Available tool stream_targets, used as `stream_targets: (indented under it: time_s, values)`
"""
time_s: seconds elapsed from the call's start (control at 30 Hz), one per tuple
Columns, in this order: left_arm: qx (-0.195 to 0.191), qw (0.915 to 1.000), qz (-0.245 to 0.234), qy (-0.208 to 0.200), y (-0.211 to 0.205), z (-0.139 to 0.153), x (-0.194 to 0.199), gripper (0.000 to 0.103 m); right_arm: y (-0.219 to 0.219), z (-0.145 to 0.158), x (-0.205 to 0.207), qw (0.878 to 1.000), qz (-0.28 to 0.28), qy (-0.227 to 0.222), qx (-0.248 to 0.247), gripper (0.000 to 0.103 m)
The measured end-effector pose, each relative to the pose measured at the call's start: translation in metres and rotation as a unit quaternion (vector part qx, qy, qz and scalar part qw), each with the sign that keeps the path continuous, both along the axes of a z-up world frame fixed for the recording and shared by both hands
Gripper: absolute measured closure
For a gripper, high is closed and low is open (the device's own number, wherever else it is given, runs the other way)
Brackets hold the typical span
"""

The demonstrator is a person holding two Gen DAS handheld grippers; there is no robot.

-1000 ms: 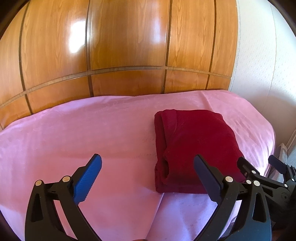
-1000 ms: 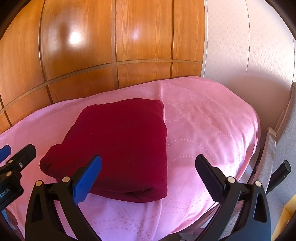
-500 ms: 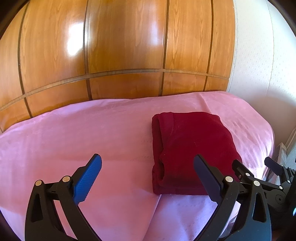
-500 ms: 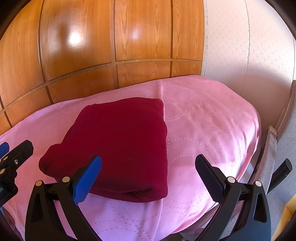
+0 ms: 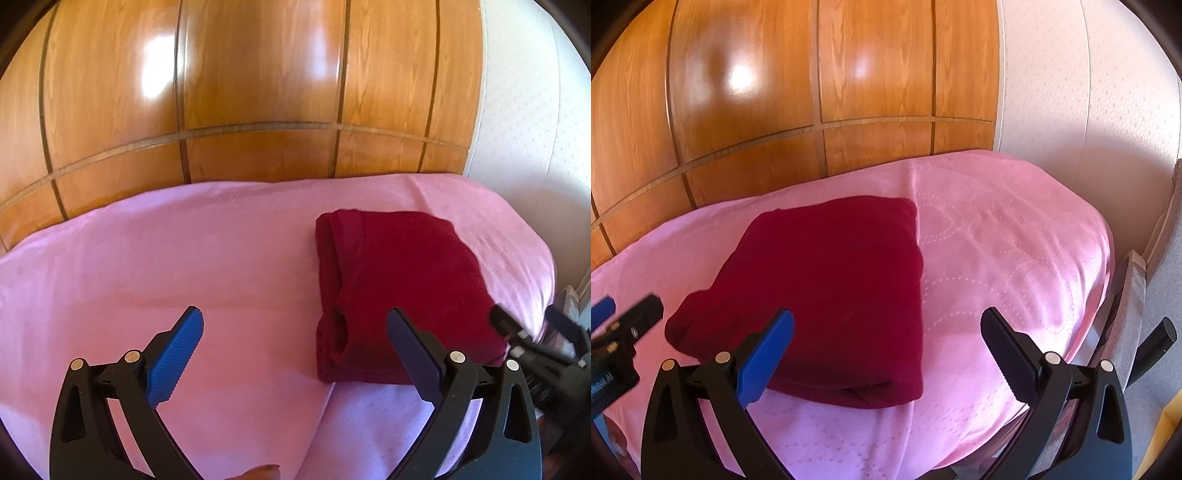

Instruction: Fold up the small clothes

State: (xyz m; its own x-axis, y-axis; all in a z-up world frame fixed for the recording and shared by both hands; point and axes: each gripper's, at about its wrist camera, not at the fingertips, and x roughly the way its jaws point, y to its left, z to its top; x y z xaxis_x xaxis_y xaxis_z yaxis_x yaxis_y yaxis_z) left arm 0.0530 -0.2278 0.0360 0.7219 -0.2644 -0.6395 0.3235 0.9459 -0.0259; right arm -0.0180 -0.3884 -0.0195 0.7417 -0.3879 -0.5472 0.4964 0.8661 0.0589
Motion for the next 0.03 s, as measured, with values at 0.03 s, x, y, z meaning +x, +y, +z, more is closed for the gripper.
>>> stream_targets:
  time_s: [0.03]
  values:
    - [-0.001, 1.0, 0.001, 0.004, 0.0011, -0.0018, 0.0018, 0.005, -0.0037, 0.0003, 0.0009, 1.0, -0.003, 0.0, 0.0, 0.002]
